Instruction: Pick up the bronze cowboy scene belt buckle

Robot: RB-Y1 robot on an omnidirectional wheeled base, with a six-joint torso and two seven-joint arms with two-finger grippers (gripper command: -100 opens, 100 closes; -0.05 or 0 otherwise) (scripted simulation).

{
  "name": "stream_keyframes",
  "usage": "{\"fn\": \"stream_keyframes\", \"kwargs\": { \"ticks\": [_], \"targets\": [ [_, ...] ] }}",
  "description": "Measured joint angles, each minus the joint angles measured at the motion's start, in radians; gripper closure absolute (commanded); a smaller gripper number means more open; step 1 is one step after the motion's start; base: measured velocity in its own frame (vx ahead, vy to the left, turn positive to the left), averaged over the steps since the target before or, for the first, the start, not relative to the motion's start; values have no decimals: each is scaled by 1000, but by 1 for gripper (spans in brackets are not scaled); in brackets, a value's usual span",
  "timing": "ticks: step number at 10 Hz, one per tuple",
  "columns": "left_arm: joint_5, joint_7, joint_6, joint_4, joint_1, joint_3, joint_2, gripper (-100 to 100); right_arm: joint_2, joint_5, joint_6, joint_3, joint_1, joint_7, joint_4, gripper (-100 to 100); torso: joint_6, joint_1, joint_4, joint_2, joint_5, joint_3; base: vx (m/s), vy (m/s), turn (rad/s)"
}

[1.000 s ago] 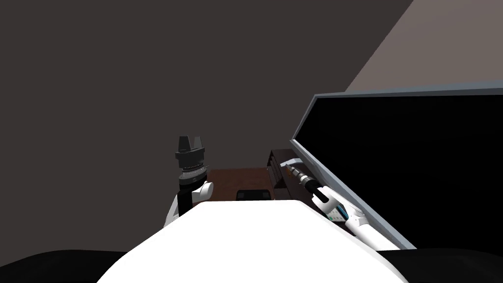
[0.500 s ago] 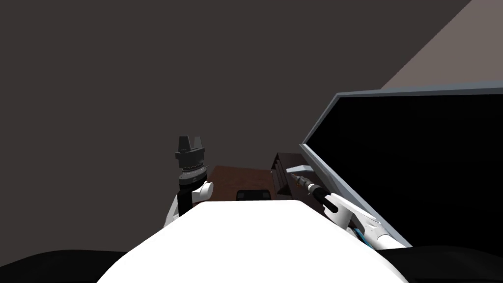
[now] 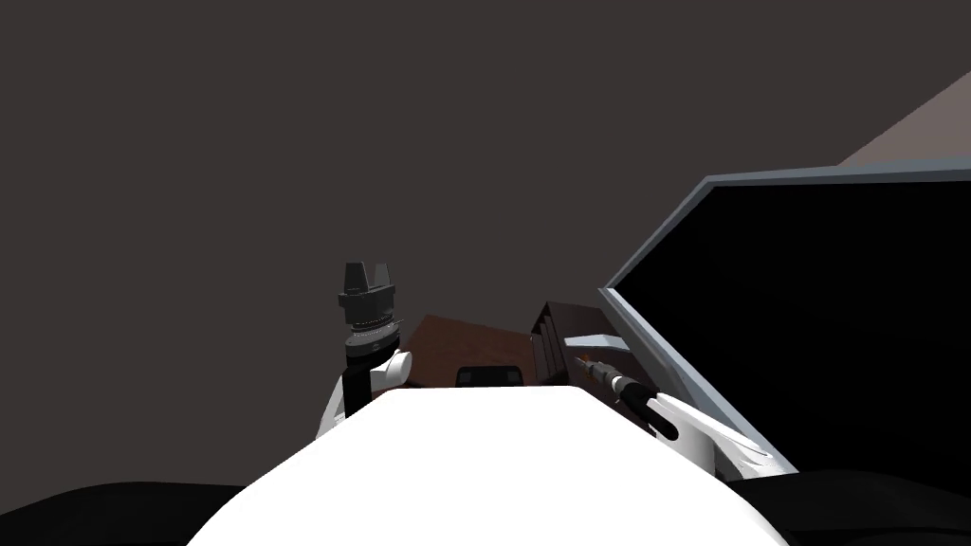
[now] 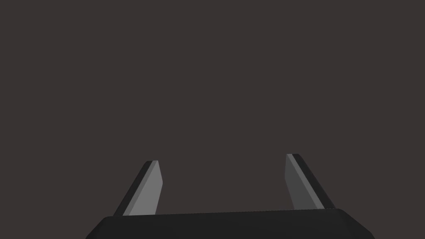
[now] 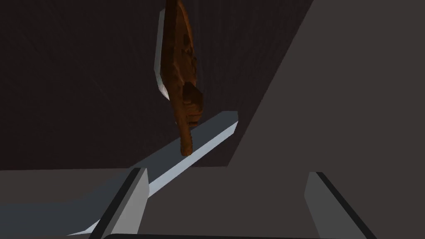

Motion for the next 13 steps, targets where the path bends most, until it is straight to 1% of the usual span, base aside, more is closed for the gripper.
{"fn": "stream_keyframes", "kwargs": {
  "ticks": [1,2,3,4,5,6,7,11,12,13],
  "targets": [
    [0,0,0,0,0,0,0,0,-28,-3,13,24,29,13,4,-100,0,0,0,-1,0,0,66,-8,94],
    [0,0,0,0,0,0,0,0,-33,-1,17,39,34,22,17,-100,1,0,0,0,0,0,62,5,153],
    [0,0,0,0,0,0,0,0,-45,-5,12,61,38,31,44,-100,0,1,0,0,0,0,60,3,134],
    [0,0,0,0,0,0,0,0,-54,-10,5,85,31,38,74,-100,0,1,0,0,0,0,32,-7,20],
    [0,0,0,0,0,0,0,0,-58,-7,6,81,52,43,64,-100,1,1,0,2,0,1,9,-4,-6],
    [0,0,0,0,0,0,0,0,-59,-7,7,80,54,43,62,0,1,1,1,3,0,2,0,0,0],
    [0,0,0,0,0,0,0,0,-59,-7,7,80,54,43,62,-100,1,1,1,4,0,2,-2,-11,77],
    [0,0,0,0,0,0,0,0,11,5,-6,88,9,60,142,-100,1,2,1,5,0,3,-6,6,26],
    [0,0,0,0,0,0,0,0,13,5,-6,88,8,61,144,100,1,1,1,5,0,3,0,0,0],
    [0,0,0,0,0,0,0,0,13,5,-6,88,8,61,144,100,1,1,1,5,0,3,0,0,0]
  ]
}}
